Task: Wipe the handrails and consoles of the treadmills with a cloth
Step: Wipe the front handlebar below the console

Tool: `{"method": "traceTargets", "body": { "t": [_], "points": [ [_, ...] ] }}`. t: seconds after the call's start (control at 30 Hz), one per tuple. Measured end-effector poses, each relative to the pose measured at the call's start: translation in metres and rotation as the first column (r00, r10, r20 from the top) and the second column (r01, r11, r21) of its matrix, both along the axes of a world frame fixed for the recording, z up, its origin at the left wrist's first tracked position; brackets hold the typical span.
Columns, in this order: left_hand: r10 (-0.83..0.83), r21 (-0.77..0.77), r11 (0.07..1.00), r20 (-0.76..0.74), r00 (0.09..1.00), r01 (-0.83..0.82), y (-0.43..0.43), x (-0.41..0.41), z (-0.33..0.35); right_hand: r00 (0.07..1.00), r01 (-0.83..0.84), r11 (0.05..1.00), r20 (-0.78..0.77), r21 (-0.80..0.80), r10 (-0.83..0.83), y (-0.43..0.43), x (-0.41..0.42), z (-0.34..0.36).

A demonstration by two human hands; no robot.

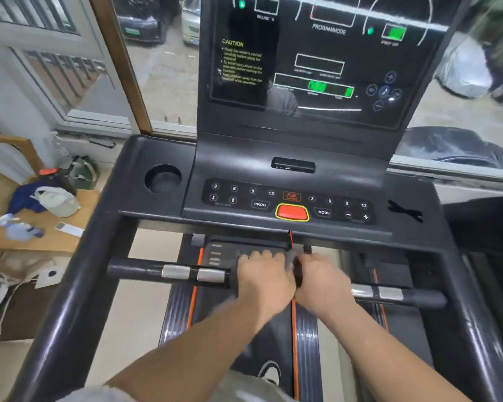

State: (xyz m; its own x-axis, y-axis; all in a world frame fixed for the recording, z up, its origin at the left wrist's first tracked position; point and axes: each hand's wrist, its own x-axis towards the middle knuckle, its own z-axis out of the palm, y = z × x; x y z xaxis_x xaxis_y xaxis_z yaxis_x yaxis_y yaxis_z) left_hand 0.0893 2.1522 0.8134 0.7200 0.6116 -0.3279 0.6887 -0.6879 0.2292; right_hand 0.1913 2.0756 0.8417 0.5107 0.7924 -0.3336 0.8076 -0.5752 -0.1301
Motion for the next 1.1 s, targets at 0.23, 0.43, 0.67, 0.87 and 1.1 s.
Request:
{"method": "traceTargets", "body": {
  "t": [0.23, 0.43, 0.67, 0.87, 1.1],
  "points": [
    [-0.328, 0.292, 0.929, 0.367, 0.871, 0.227, 0.01, -0.092, -0.044, 0.993, -0.105, 0.989, 0.044, -0.109, 0.11, -0.006, 0.008, -0.005],
    [-0.131, 0.265, 0.96, 0.118, 0.984, 0.096, 0.002, -0.052, -0.022, 0.989, -0.142, 0.984, 0.025, -0.104, 0.146, -0.007, 0.015, -0.007],
    [0.159, -0.259, 0.944, -0.187, 0.969, -0.205, 0.044, 0.011, 0.003, 0.989, -0.145, 0.981, 0.008, -0.13, 0.147, -0.004, 0.022, -0.007],
    [0.002, 0.217, 0.975, 0.193, 0.981, -0.045, -0.036, -0.049, -0.034, 0.987, -0.158, 0.985, -0.018, -0.069, 0.157, -0.01, 0.025, -0.008],
    [0.154, 0.096, 0.984, -0.045, 0.987, -0.149, -0.008, 0.005, -0.002, 0.973, -0.231, 0.973, -0.029, -0.003, 0.231, -0.016, 0.028, -0.01]
  ]
}}
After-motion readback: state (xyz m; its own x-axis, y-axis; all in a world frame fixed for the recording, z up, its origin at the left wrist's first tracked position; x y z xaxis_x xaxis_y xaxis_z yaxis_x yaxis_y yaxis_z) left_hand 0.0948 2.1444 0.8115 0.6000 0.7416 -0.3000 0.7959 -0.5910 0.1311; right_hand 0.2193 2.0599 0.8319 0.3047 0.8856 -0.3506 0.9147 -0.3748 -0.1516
